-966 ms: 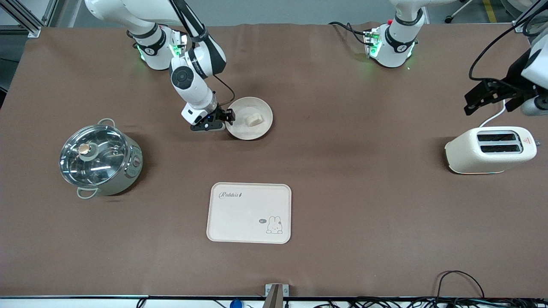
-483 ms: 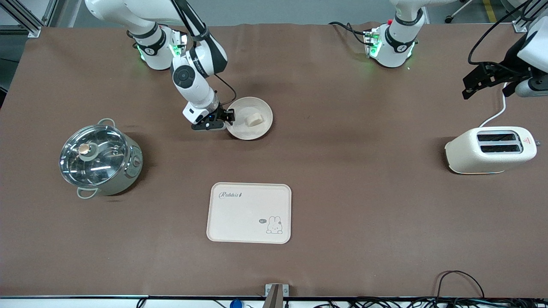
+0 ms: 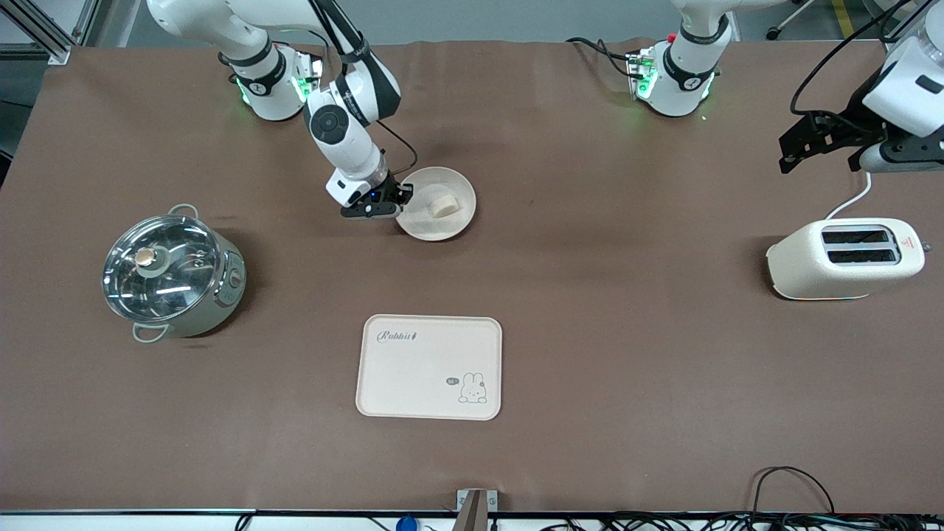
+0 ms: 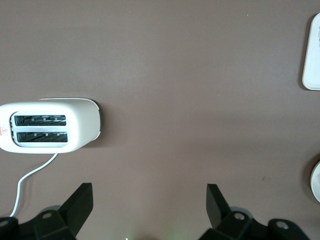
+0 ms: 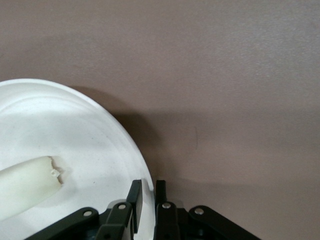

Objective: Place bun in plate and plate on tray

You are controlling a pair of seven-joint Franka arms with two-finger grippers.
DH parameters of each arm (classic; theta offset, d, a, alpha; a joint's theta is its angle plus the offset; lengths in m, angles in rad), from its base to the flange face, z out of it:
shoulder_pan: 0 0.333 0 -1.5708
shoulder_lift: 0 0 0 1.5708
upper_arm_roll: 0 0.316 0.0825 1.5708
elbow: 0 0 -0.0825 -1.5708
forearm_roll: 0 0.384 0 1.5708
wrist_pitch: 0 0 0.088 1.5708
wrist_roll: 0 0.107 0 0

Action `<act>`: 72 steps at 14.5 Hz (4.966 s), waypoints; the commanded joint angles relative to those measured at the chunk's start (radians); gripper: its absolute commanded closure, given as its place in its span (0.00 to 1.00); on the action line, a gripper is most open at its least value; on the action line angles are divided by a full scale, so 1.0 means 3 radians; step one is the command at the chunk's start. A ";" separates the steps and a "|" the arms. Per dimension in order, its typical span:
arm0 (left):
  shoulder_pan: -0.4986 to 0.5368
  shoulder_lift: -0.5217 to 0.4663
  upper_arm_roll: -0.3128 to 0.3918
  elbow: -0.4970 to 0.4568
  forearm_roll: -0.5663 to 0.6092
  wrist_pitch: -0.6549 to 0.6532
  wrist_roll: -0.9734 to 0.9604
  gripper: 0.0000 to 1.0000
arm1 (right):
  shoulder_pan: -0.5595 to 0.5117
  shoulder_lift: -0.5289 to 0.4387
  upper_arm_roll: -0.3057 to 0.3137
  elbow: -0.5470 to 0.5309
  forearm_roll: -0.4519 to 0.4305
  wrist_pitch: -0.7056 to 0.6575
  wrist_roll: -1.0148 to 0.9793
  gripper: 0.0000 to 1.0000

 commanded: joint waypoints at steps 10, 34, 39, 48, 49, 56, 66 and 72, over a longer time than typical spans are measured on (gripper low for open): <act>0.0005 0.0078 -0.0029 0.0116 -0.0040 0.0010 0.0030 0.00 | -0.0122 -0.0198 -0.0030 0.0689 0.0525 -0.0802 0.0107 1.00; 0.0005 0.0072 -0.0029 0.0152 -0.0046 -0.0015 0.0040 0.00 | -0.1427 0.1877 -0.0010 0.3609 0.0719 -0.1575 -0.0931 1.00; 0.0000 0.0083 -0.0029 0.0152 -0.0046 -0.0005 0.0040 0.00 | -0.1416 0.2159 -0.0020 0.3881 0.0699 -0.1555 -0.0941 1.00; 0.0015 0.0108 -0.0029 0.0152 -0.0046 0.0000 0.0040 0.00 | -0.1447 0.2164 -0.0030 0.3866 0.0407 -0.1560 -0.0972 0.96; 0.0015 0.0108 -0.0029 0.0152 -0.0046 0.0000 0.0040 0.00 | -0.1447 0.2170 -0.0030 0.3860 0.0407 -0.1555 -0.0967 0.76; 0.0010 0.0108 -0.0029 0.0157 -0.0046 0.0000 0.0045 0.00 | -0.1437 0.2159 -0.0010 0.3825 0.0458 -0.1401 -0.0931 0.00; 0.0010 0.0088 -0.0034 0.0167 -0.0046 0.0000 0.0050 0.00 | -0.1523 0.1364 -0.0055 0.3565 0.0510 -0.2271 -0.0824 0.00; 0.0005 0.0078 -0.0059 0.0162 -0.0051 -0.0010 0.0050 0.00 | -0.1544 0.0432 -0.0459 0.3277 -0.0062 -0.3128 -0.0783 0.00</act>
